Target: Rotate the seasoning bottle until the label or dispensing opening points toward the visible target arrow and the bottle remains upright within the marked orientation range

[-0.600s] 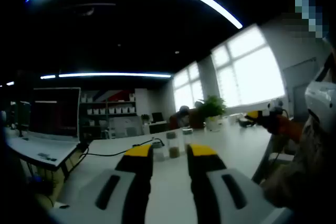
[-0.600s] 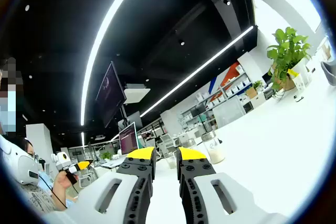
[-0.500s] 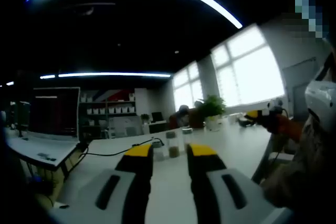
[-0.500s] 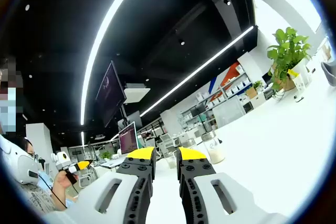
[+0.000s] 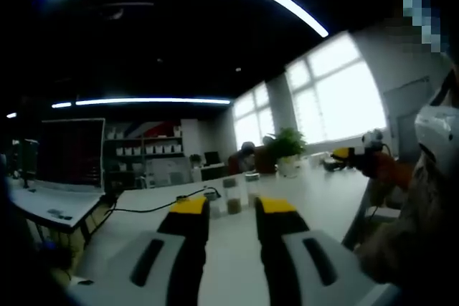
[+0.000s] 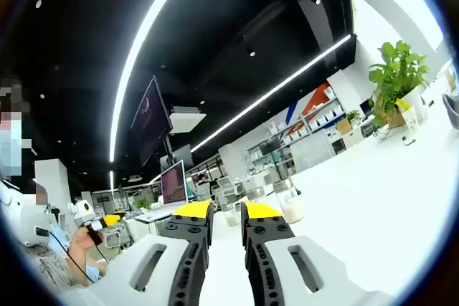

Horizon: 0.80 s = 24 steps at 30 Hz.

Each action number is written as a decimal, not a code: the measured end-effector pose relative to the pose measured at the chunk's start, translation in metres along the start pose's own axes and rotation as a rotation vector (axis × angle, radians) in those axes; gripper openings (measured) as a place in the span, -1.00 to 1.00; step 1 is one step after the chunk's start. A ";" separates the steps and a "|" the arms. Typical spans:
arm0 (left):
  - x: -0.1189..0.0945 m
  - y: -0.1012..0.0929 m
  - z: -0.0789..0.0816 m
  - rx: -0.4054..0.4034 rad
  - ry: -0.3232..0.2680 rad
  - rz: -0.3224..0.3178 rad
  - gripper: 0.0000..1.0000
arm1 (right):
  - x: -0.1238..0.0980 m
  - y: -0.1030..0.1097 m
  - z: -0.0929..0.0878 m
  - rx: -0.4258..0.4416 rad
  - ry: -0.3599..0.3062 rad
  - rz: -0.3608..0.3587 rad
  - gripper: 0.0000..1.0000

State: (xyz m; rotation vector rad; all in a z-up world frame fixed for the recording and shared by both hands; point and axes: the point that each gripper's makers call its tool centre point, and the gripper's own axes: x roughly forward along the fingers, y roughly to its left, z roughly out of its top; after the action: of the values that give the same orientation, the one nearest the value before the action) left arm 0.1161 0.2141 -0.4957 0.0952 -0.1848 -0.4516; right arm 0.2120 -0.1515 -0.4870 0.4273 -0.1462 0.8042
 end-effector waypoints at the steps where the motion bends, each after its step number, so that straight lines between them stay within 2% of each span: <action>1: 0.002 -0.002 -0.002 0.003 0.004 -0.004 -0.45 | -0.001 0.000 0.007 -0.012 -0.010 -0.004 -0.72; 5: 0.007 -0.008 -0.005 0.005 0.010 -0.027 -0.45 | -0.006 -0.002 0.027 -0.059 -0.036 -0.018 -0.72; 11: 0.009 -0.014 -0.003 0.008 0.000 -0.043 -0.46 | -0.006 -0.004 0.036 -0.078 -0.046 -0.023 -0.72; 12: 0.008 -0.014 -0.003 0.009 -0.003 -0.044 -0.46 | -0.004 -0.002 0.039 -0.092 -0.043 -0.017 -0.72; 14: 0.004 -0.014 -0.001 0.013 -0.008 -0.041 -0.46 | -0.001 -0.002 0.048 -0.191 -0.010 -0.014 -0.72; 16: -0.002 -0.011 0.004 0.000 -0.024 -0.032 -0.46 | 0.000 -0.003 0.074 -0.273 -0.059 -0.055 -0.72; 18: -0.011 -0.010 0.018 -0.012 -0.079 -0.031 -0.46 | -0.001 0.006 0.096 -0.275 -0.126 -0.040 -0.72; 20: -0.020 -0.010 0.028 -0.023 -0.113 -0.028 -0.46 | -0.003 0.017 0.108 -0.241 -0.169 0.010 -0.71; 22: -0.028 -0.011 0.033 -0.024 -0.125 -0.026 -0.46 | -0.005 0.015 0.112 -0.252 -0.172 -0.001 -0.70; 24: -0.033 -0.013 0.034 -0.023 -0.124 -0.022 -0.46 | -0.007 0.010 0.120 -0.264 -0.204 -0.027 -0.70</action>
State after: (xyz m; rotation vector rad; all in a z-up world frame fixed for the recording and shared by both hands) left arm 0.0748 0.2153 -0.4690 0.0463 -0.3004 -0.4815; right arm 0.2038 -0.2008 -0.3773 0.2603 -0.4303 0.7029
